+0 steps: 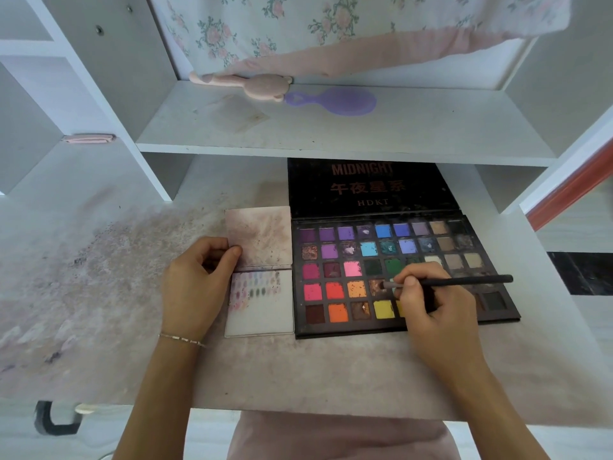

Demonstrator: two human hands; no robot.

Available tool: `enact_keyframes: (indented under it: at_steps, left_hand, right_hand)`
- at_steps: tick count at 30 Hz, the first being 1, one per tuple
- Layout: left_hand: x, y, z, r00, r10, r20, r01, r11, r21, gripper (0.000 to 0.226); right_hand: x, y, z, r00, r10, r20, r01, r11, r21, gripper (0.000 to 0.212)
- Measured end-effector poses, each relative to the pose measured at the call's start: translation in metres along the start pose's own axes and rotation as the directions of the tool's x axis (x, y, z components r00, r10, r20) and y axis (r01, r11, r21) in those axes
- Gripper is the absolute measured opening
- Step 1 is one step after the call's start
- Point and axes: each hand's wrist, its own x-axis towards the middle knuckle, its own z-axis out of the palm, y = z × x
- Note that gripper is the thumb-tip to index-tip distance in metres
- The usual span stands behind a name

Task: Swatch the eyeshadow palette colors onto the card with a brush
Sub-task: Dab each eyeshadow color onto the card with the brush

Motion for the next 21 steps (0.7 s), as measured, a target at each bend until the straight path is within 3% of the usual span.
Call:
enact_keyframes:
  at_steps: [9, 16, 21]
  left_hand:
    - [0.001, 0.000, -0.001, 1.000, 0.002, 0.007, -0.002, 1.000, -0.014, 0.004]
    - [0.000, 0.002, -0.001, 1.000, -0.019, 0.009, 0.019, 1.000, -0.007, 0.007]
    - [0.001, 0.001, -0.001, 1.000, -0.026, 0.017, 0.026, 1.000, -0.008, 0.005]
  right_hand:
    - [-0.005, -0.025, 0.031, 0.992, 0.049, 0.113, -0.069, 0.982, 0.177, 0.013]
    - [-0.010, -0.049, 0.074, 0.963, -0.002, 0.269, -0.040, 0.988, 0.149, 0.006]
    - [-0.011, -0.052, 0.084, 0.954, -0.012, 0.299, -0.024, 0.993, 0.116, 0.003]
